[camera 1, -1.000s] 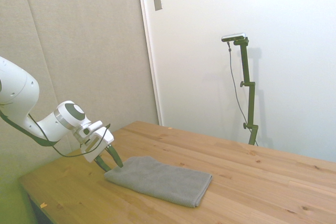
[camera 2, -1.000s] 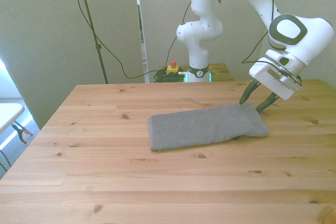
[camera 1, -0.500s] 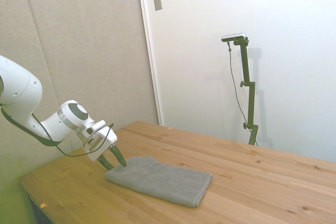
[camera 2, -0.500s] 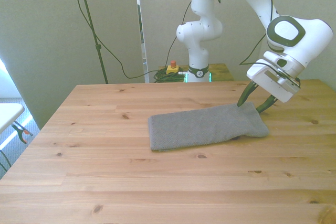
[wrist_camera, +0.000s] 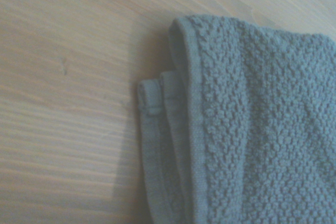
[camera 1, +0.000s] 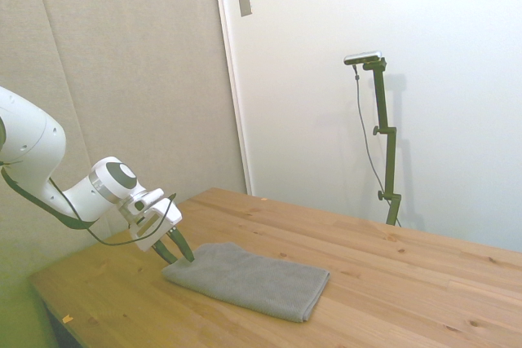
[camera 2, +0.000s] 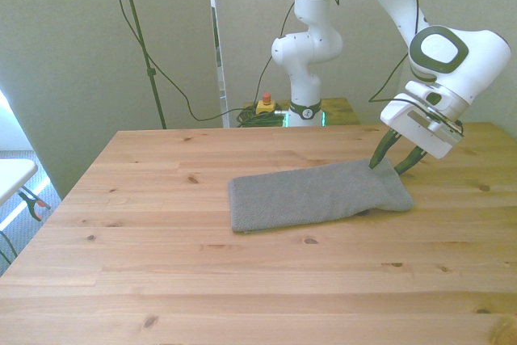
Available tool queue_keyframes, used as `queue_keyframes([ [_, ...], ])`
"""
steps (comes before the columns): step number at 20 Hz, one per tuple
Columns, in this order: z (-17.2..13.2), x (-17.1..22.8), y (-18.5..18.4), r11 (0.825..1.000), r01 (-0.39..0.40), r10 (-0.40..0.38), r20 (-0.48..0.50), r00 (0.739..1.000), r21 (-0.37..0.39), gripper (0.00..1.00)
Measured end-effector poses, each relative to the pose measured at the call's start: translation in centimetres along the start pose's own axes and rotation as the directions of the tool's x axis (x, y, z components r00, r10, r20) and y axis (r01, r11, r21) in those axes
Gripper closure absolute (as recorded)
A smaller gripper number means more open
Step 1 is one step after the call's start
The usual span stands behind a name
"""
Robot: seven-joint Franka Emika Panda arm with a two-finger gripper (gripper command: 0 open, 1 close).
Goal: Fold the towel
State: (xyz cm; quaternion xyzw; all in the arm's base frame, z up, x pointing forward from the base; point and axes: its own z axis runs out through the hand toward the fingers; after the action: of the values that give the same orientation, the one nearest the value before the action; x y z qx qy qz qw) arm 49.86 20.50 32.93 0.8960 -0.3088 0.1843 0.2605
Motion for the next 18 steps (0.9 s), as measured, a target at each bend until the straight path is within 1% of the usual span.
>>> queue_keyframes([
  [14,0.7,-0.4,-0.3,1.0,0.004,-0.004,0.015,1.0,0.007,1.0],
  [16,0.2,0.2,0.2,1.0,-0.019,0.019,0.03,0.999,0.017,1.0],
  [18,-1.2,1.5,1.6,0.998,-0.048,0.046,0.048,0.998,0.044,1.0],
])
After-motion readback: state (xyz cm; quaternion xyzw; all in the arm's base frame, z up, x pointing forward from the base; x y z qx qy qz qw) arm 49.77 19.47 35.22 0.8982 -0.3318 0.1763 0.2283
